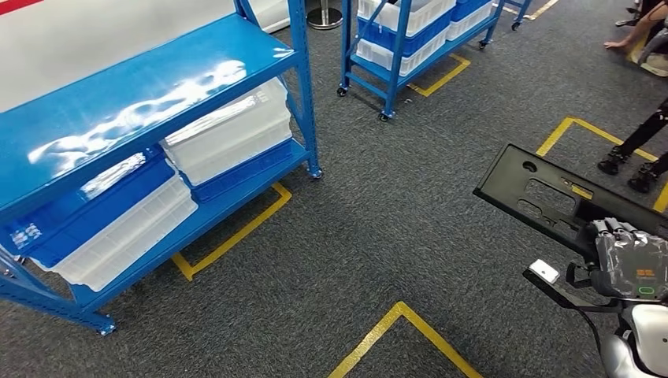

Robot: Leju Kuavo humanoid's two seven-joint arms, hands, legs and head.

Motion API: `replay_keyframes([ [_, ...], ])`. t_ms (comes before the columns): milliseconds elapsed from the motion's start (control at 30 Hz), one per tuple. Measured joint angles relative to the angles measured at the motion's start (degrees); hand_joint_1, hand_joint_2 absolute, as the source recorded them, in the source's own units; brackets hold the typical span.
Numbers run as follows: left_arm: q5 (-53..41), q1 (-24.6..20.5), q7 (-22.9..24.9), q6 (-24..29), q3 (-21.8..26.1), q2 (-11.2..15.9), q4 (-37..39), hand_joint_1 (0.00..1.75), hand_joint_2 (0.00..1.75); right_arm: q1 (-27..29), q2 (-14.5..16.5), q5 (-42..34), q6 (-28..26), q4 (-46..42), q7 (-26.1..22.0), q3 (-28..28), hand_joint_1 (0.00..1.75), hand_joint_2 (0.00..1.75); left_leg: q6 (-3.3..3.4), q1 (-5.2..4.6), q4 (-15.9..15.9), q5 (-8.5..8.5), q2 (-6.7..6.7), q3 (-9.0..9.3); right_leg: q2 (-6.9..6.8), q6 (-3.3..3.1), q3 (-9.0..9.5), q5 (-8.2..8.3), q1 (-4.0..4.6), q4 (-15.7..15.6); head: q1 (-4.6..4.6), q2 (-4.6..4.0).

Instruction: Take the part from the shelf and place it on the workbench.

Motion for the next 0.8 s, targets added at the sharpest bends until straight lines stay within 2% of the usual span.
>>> replay_keyframes([
  [33, 0.0, 0.1, 0.0, 0.0, 0.1, 0.0, 0.0, 0.00, 1.75, 0.5, -0.1, -0.5, 0.2, -0.1, -0.1, -0.4, 1.75, 1.75, 0.12, 0.00, 1.4, -0.02, -0.04, -0.73, 0.75, -0.04, -0.07, 0.03, 0.15, 0.1, 0.01, 0.00],
  [67, -0.1, 0.1, 0.0, 0.0, 0.1, 0.0, 0.0, 0.00, 1.75, 1.1, -0.3, -1.2, 0.3, -0.3, -0.3, -1.1, 1.75, 1.75, 0.30, -0.01, 0.5, 1.23, -0.19, -0.35, 1.52, -0.04, -0.10, 0.06, 0.24, 0.2, 0.01, 0.00],
  [100, -0.2, 0.2, 0.0, 0.0, 0.1, 0.0, 0.0, 0.00, 1.75, 1.8, -0.7, -2.2, 0.6, -0.7, -0.7, -2.0, 1.75, 1.75, 0.56, -0.02, -2.6, 3.33, -0.68, 0.99, 2.26, -0.02, -0.10, 0.06, 0.28, 0.3, 0.01, 0.00],
  [167, -0.4, 0.2, 0.0, 0.0, 0.2, 0.0, 0.0, 0.00, 1.75, 3.1, -1.8, -4.4, 1.2, -1.6, -1.6, -4.2, 1.75, 1.75, 1.15, 0.03, -10.3, 7.00, -3.48, 4.34, 3.62, 0.23, -0.30, 0.12, 0.26, 0.6, 0.02, 0.00],
  [200, -0.5, 0.3, 0.0, 0.0, 0.2, 0.0, 0.0, 0.00, 1.75, 3.6, -2.3, -5.3, 1.5, -2.0, -1.9, -5.3, 1.75, 1.75, 1.33, 0.04, -12.8, 7.83, -4.54, 5.36, 4.29, 0.53, -0.52, 0.24, 0.21, 0.7, 0.02, 0.00],
  [233, -0.5, 0.3, 0.0, -0.1, 0.2, 0.1, 0.0, 0.00, 1.75, 3.9, -2.7, -5.8, 1.6, -2.3, -2.1, -6.1, 1.75, 1.75, 1.45, 0.00, -14.0, 7.96, -5.10, 5.78, 5.01, 0.92, -0.76, 0.45, 0.13, 0.7, 0.03, 0.00],
  [300, -0.5, 0.2, 0.0, -0.1, 0.2, 0.1, 0.0, 0.00, 1.75, 4.8, -3.6, -6.1, 1.9, -2.8, -2.3, -7.5, 1.75, 1.75, 1.77, -0.09, -14.5, 8.21, -3.72, 6.02, 6.51, 1.88, -1.08, 1.01, -0.10, 0.3, 0.03, 0.00],
  [333, -0.5, 0.1, 0.0, -0.1, 0.2, 0.0, 0.0, 0.00, 1.75, 5.3, -3.9, -6.1, 2.0, -2.9, -2.4, -8.0, 1.75, 1.75, 2.10, -0.07, -15.0, 8.56, -2.85, 6.25, 6.00, 2.17, -1.29, 1.00, -0.13, 0.4, 0.04, 0.00],
  [367, -0.5, 0.1, 0.0, -0.1, 0.2, 0.0, 0.0, 0.00, 1.75, 5.7, -4.2, -6.1, 2.0, -3.0, -2.5, -8.5, 1.75, 1.75, 2.48, -0.05, -15.5, 8.96, -1.96, 6.44, 4.61, 2.38, -1.80, 0.37, -0.09, 1.3, 0.06, 0.00],
  [433, -0.6, 0.1, 0.0, -0.1, 0.2, 0.0, 0.0, 0.00, 1.75, 6.1, -4.6, -6.2, 2.3, -3.4, -2.6, -9.4, 1.75, 1.75, 3.00, -0.17, -16.1, 9.48, -0.23, 6.53, 0.59, 2.61, -4.18, -2.77, 0.04, 6.3, 0.09, 0.00],
  [467, -0.6, 0.1, 0.0, -0.1, 0.2, 0.0, 0.0, 0.00, 1.75, 6.3, -4.6, -6.4, 2.5, -3.6, -2.7, -10.0, 1.75, 1.75, 3.11, -0.31, -16.1, 9.53, 0.58, 6.42, -0.55, 2.79, -5.80, -4.71, -0.01, 10.0, 0.09, 0.00],
  [500, -0.6, 0.2, 0.0, -0.2, 0.2, 0.0, 0.0, 0.00, 1.75, 6.7, -4.7, -6.7, 2.9, -3.7, -2.8, -10.6, 1.75, 1.75, 3.11, -0.41, -16.0, 9.51, 1.39, 6.31, -1.01, 2.98, -7.13, -6.05, -0.13, 13.2, 0.09, 0.00],
  [533, -0.6, 0.2, 0.0, -0.2, 0.2, 0.0, 0.0, 0.00, 1.75, 7.2, -4.7, -7.1, 3.2, -3.8, -3.0, -11.2, 1.75, 1.75, 3.09, -0.48, -16.0, 9.48, 2.20, 6.26, -1.21, 3.14, -7.66, -6.47, -0.25, 14.9, 0.09, 0.00],
  [567, -0.7, 0.2, 0.0, -0.2, 0.2, 0.0, 0.0, 0.00, 1.75, 7.8, -4.7, -7.5, 3.5, -3.9, -3.2, -11.9, 1.75, 1.75, 3.02, -0.50, -16.0, 9.42, 2.95, 6.24, -1.37, 3.27, -7.08, -5.87, -0.35, 14.5, 0.09, 0.00],
  [600, -0.7, 0.2, 0.0, -0.3, 0.2, 0.0, 0.0, 0.00, 1.75, 8.3, -4.9, -7.8, 3.7, -4.0, -3.4, -12.6, 1.75, 1.75, 2.89, -0.50, -16.0, 9.31, 3.65, 6.29, -1.75, 3.35, -5.32, -4.42, -0.42, 11.8, 0.09, 0.00],
  [667, -0.7, 0.2, 0.0, -0.3, 0.2, 0.0, 0.0, 0.00, 1.75, 8.8, -5.3, -8.5, 4.0, -4.3, -3.8, -14.0, 1.75, 1.75, 2.37, -0.64, -15.8, 8.91, 5.03, 6.48, -3.88, 3.26, -0.77, -1.82, -0.28, 4.0, 0.09, 0.00],
  [700, -0.7, 0.2, 0.0, -0.3, 0.2, 0.0, 0.0, 0.00, 1.75, 8.9, -5.5, -8.7, 4.2, -4.5, -4.0, -14.6, 1.75, 1.75, 2.04, -0.77, -15.7, 8.66, 5.62, 6.53, -4.65, 2.96, 0.68, -1.20, -0.09, 1.4, 0.09, 0.00],
  [733, -0.7, 0.1, 0.0, -0.3, 0.3, 0.0, 0.0, 0.00, 1.75, 9.0, -5.6, -9.0, 4.3, -4.5, -4.1, -15.2, 1.75, 1.75, 1.72, -0.90, -15.6, 8.43, 6.21, 6.68, -4.99, 2.58, 1.28, -1.12, 0.12, 0.1, 0.09, 0.00],
  [800, -0.7, -0.1, 0.0, -0.3, 0.3, 0.1, 0.0, 0.00, 1.75, 9.3, -6.0, -9.2, 4.6, -4.6, -4.3, -16.2, 1.75, 1.75, 1.20, -1.01, -15.6, 8.10, 7.36, 7.03, -3.72, 1.70, 1.09, -1.07, 0.30, 0.1, 0.08, 0.00],
])
